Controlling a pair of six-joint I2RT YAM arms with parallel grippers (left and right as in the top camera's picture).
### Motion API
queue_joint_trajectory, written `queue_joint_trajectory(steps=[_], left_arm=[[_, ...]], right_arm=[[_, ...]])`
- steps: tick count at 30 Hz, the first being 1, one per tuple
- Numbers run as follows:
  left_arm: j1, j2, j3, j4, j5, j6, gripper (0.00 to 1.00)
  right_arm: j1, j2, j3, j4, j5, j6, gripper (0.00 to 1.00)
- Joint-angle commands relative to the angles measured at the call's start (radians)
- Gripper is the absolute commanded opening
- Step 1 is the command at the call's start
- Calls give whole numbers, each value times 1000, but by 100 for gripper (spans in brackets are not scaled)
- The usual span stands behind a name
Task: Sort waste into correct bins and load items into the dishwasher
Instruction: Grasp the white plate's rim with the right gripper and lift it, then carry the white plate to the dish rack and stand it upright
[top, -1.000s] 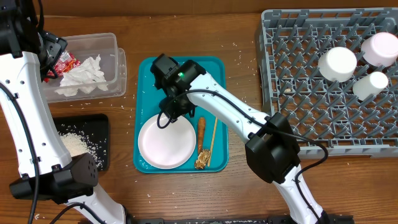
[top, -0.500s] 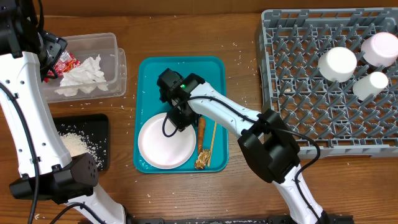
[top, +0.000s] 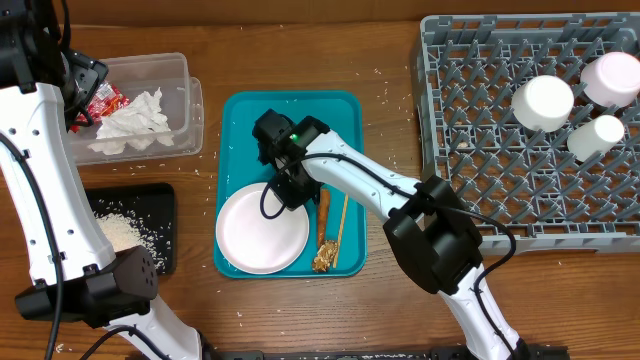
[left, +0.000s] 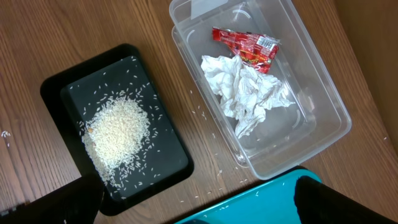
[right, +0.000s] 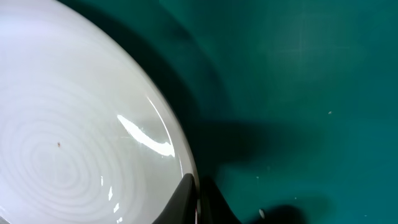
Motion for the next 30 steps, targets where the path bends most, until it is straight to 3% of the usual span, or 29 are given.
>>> queue_joint_trajectory(steps=[1,8,16,22,30], left_arm=[[-7,-11,-1,-1,-3,-13,100],[-7,-11,-1,-1,-4,-13,100],[-7,-11,-1,-1,-4,-13,100],[-7,-11,-1,-1,-4,-13,100],[-7,-11,-1,-1,-3,-13,100]], right_arm=[[-21,1,89,-29,11,34,4],[-141,-13,344,-163,35,33,4],[-432,-69,668,-332,300,126,4],[-633,-83,730,-315,548,191,4],[-804,-81,655,-257,737,191,4]])
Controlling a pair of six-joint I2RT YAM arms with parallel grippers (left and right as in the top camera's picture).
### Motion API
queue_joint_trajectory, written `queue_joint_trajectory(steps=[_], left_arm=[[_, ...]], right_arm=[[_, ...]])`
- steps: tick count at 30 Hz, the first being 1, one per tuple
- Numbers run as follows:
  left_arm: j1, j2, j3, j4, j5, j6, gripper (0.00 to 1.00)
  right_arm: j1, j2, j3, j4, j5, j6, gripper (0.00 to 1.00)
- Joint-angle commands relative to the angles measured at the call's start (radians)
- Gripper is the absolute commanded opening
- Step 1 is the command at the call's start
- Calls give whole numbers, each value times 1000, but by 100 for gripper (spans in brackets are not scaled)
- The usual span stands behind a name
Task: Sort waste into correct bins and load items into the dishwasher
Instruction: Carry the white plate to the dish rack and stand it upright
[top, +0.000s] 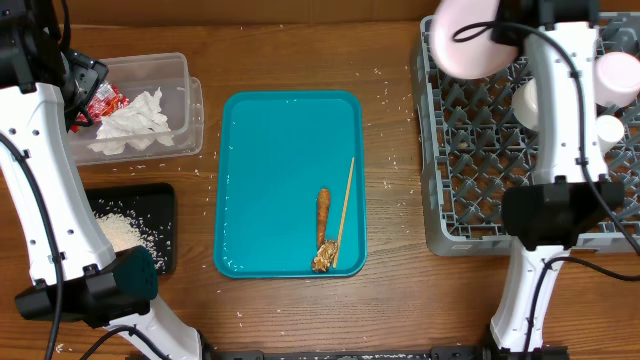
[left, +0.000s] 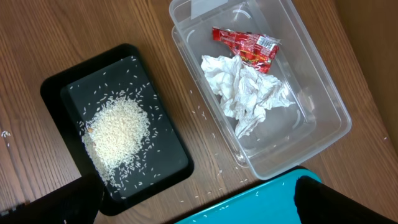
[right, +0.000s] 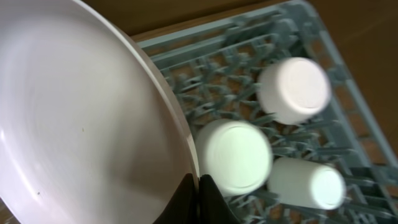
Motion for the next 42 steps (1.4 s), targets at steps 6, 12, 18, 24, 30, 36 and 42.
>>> queue_joint_trajectory(steps=[6,12,18,24,30,36,42], left_arm=[[-7,-11,-1,-1,-3,-12,100],[-7,-11,-1,-1,-3,-12,100],[-7,-11,-1,-1,-4,-12,100],[-7,-11,-1,-1,-4,-12,100],[-7,-11,-1,-1,-4,-12,100],[-7,-11,-1,-1,-3,-12,100],[-7,-11,-1,-1,-4,-12,100]], right_arm=[[-79,-39,-103,66,139,18,4],[-78,-39,-161,110,198,18,4],[-76,-39,-168,115,212,18,4],[-60,-39,-168,116,217,18,4],[-52,-39,-177,116,219,18,4],[-33,-39,-248,142,264,33,4],[-4,-39,-283,176,388,37,4]])
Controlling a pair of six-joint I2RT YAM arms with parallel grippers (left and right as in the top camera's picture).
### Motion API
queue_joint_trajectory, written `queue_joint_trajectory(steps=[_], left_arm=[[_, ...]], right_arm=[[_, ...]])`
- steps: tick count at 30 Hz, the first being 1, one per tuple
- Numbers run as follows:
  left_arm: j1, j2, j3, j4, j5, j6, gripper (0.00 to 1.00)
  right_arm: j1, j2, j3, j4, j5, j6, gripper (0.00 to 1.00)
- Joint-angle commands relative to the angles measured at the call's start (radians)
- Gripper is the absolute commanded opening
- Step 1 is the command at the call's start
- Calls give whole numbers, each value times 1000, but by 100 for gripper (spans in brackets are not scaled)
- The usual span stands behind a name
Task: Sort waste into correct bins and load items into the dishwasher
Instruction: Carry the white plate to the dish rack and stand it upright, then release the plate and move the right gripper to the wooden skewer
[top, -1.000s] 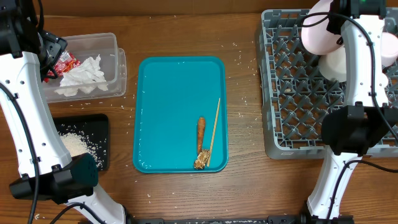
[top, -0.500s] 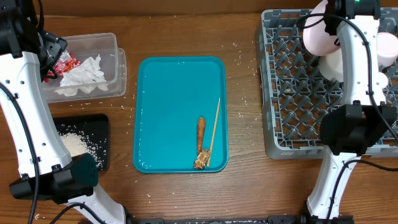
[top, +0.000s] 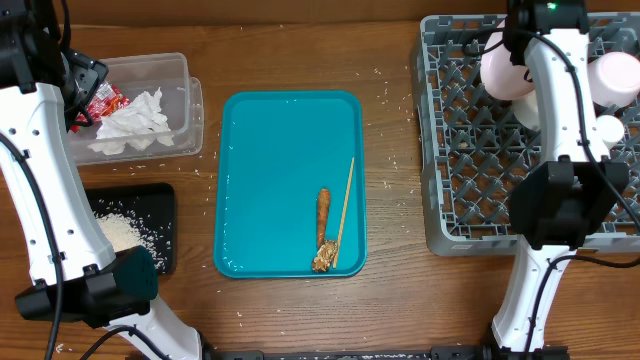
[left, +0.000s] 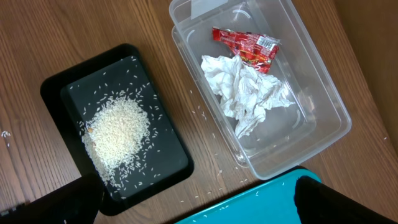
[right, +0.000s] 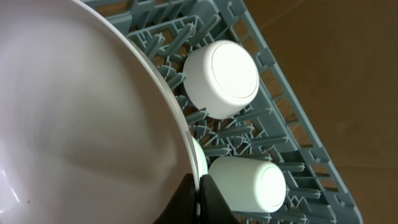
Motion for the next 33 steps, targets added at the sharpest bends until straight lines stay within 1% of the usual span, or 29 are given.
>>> queue_joint_trajectory(steps=[1,6,8,9,10,11,12,13,16,20,23,24,25,28,33], left_arm=[[-7,-11,-1,-1,-3,-12,100],[-7,-11,-1,-1,-3,-12,100],[-7,-11,-1,-1,-4,-12,100],[-7,-11,-1,-1,-4,-12,100],[-7,-11,-1,-1,-3,-12,100],[-7,-11,-1,-1,-4,-12,100],[-7,-11,-1,-1,-3,-12,100],[-7,-11,-1,-1,-3,-12,100],[-7,-11,-1,-1,-3,-12,100],[-7,-11,-1,-1,-3,-12,100],[-7,-11,-1,-1,-4,-12,100],[-6,-11,-1,-1,-3,-12,100],[-7,-11,-1,-1,-3,-12,100],[-7,-11,-1,-1,-3,-12,100],[-7,-11,-1,-1,-3,-12,100]], right_arm=[[31,-40,-1,19,105,19,4],[92,-40,0,-5,90,21,4],[124,-42,2,-13,72,21,11],[140,-45,3,-17,58,21,16],[161,-51,3,-21,37,20,36],[175,-56,3,-27,24,21,52],[189,-63,3,-34,10,21,71],[203,-71,3,-41,-8,21,100],[237,-110,3,-72,-89,25,100],[283,-197,3,-123,-285,50,100],[310,-262,3,-143,-514,46,100],[324,-293,3,-143,-705,46,100],[331,-304,3,-144,-817,46,100],[350,-303,0,-163,-1007,43,98],[396,-258,-60,-240,-1038,52,97]])
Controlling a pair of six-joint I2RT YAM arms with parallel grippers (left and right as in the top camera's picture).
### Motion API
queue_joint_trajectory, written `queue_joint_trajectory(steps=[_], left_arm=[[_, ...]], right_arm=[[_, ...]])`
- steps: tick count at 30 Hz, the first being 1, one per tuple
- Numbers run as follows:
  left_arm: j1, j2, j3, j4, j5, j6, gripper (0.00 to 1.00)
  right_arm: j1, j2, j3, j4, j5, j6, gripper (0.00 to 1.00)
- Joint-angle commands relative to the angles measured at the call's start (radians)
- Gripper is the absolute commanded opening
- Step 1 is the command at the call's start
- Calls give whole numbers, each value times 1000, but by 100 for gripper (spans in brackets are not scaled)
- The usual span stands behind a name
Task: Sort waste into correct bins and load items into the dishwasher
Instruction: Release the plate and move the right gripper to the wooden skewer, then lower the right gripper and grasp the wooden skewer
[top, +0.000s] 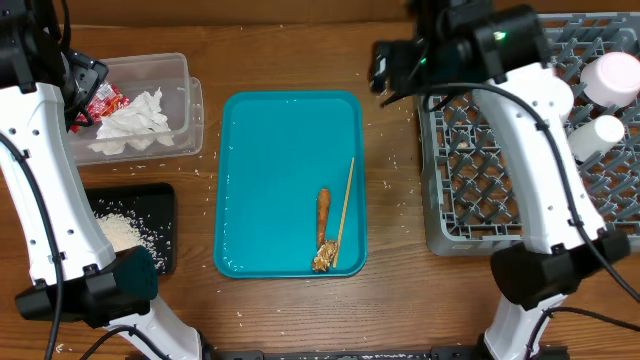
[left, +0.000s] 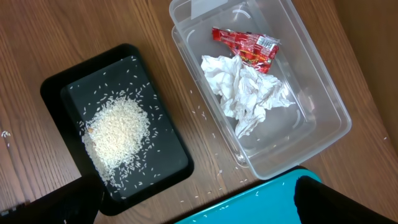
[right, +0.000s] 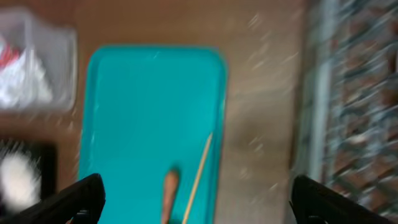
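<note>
My right gripper (top: 385, 68) hangs open and empty over the bare table between the teal tray (top: 290, 150) and the grey dish rack (top: 480, 200). In the right wrist view its gripper (right: 198, 202) looks down on the tray (right: 143, 112), blurred. An orange food scrap (top: 322, 215) and a wooden skewer (top: 343, 205) lie on the tray. Two white cups (top: 610, 75) stand in the rack. A white edge (top: 553, 92) shows behind my right arm; plate or cup, I cannot tell. My left gripper (left: 199, 205) is open, high above the bins.
A clear bin (top: 180, 70) at the back left holds a crumpled tissue (top: 130, 125) and a red wrapper (top: 105, 98). A black tray (top: 160, 215) with rice (top: 118, 232) sits at the front left. Loose grains lie scattered on the wood.
My right gripper held the white plate over the back of the rack by the cups. Now it is open and empty, to the left of the rack near the tray's far corner. The left arm has not moved.
My right gripper was shut on the rim of the white plate on the teal tray. Then it held the plate above the rack's back left corner, then further right beside the cups. Now the plate is out of its jaws and the gripper is off the rack.
</note>
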Motion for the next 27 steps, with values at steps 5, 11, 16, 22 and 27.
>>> queue_joint_trajectory(steps=[5,11,16,22,27], left_arm=[[-7,-11,-1,-1,-3,-12,100],[-7,-11,-1,-1,-3,-12,100],[-7,-11,-1,-1,-4,-12,100],[-7,-11,-1,-1,-3,-12,100],[-7,-11,-1,-1,-4,-12,100]], right_arm=[[98,75,-235,32,-136,26,91],[181,103,-501,189,-134,94,85],[222,111,-620,284,-132,159,63],[243,112,-676,311,-33,240,53],[243,115,-698,351,-9,242,50]])
